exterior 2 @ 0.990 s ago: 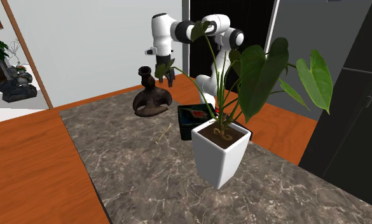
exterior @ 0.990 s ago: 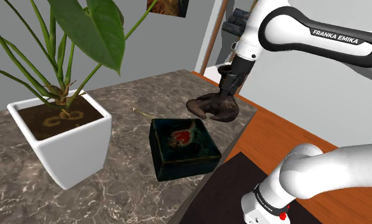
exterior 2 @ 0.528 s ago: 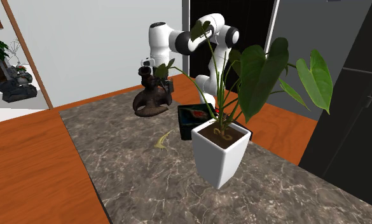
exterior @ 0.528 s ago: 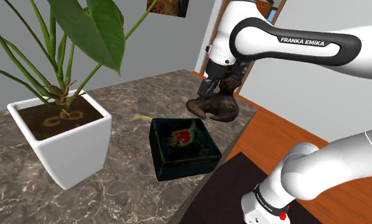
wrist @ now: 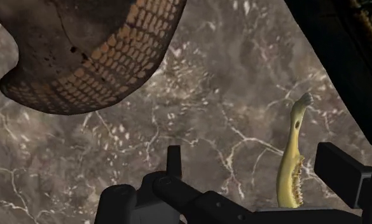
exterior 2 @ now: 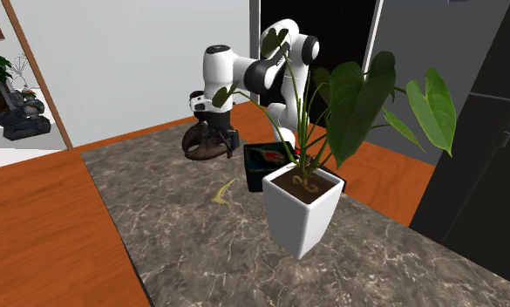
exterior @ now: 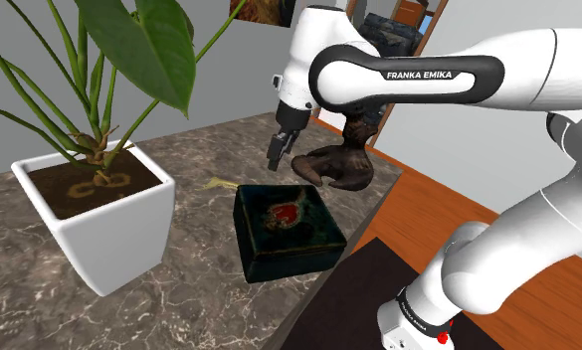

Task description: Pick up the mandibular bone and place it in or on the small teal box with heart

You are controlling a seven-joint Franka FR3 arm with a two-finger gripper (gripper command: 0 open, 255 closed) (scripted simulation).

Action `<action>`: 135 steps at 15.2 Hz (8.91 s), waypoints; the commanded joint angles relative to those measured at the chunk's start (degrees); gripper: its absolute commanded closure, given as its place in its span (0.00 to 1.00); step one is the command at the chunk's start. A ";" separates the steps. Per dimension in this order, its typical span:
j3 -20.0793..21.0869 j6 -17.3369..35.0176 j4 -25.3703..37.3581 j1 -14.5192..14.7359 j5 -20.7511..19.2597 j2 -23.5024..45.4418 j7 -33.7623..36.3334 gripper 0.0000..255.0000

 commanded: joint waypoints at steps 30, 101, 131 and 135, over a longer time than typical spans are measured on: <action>4.50 9.63 3.94 2.91 -6.58 13.19 1.88 1.00; 5.68 -10.45 11.61 3.45 4.57 -0.01 -10.36 1.00; 6.93 -1.03 -7.20 6.07 8.74 -9.98 -9.56 0.00; 6.24 -6.65 -1.75 5.77 8.34 -10.12 -9.56 0.00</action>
